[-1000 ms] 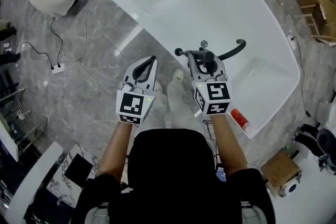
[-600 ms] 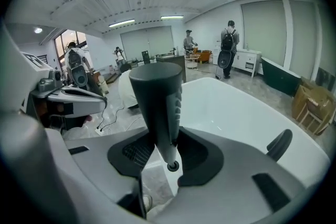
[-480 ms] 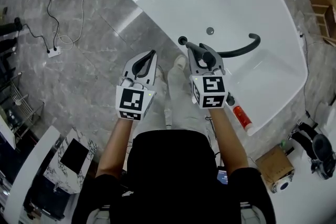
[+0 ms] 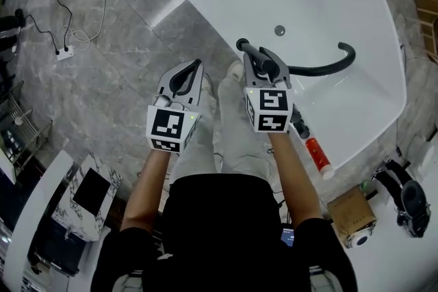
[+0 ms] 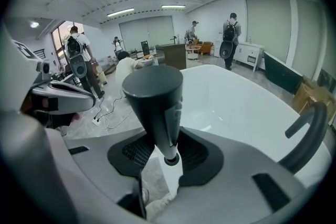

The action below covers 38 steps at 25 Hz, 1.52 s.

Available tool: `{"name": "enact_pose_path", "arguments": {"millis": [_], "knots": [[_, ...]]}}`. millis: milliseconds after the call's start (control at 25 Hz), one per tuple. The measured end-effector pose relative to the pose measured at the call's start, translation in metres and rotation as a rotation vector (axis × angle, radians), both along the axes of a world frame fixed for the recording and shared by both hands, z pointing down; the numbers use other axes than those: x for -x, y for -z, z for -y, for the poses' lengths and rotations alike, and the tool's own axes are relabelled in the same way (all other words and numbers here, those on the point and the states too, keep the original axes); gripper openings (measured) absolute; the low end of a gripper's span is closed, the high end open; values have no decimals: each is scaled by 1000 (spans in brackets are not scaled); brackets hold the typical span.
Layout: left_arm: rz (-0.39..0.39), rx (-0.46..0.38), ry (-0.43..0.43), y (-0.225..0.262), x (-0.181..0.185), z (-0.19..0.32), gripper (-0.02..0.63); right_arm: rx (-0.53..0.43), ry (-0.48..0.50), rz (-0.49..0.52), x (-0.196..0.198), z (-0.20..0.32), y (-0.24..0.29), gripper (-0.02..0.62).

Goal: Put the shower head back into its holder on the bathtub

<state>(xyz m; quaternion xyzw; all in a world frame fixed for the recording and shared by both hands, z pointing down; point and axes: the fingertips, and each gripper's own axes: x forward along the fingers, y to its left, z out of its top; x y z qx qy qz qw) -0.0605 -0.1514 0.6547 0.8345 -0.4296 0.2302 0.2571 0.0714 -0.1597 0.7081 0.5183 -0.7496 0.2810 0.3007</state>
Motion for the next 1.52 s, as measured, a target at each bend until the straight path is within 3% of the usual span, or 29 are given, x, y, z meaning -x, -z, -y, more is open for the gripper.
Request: {"name": "enact_pose_path", "arguments": {"millis": [720, 1200, 1520], "knots": [[20, 60, 24, -49, 9, -7, 14, 56, 26, -38, 8, -1, -64, 138], [28, 31, 11, -46, 12, 0, 14, 39, 25, -35, 14, 3, -65, 140], [40, 15, -6, -28, 10, -2, 14, 31, 67, -36, 17, 4, -44, 184]]}}
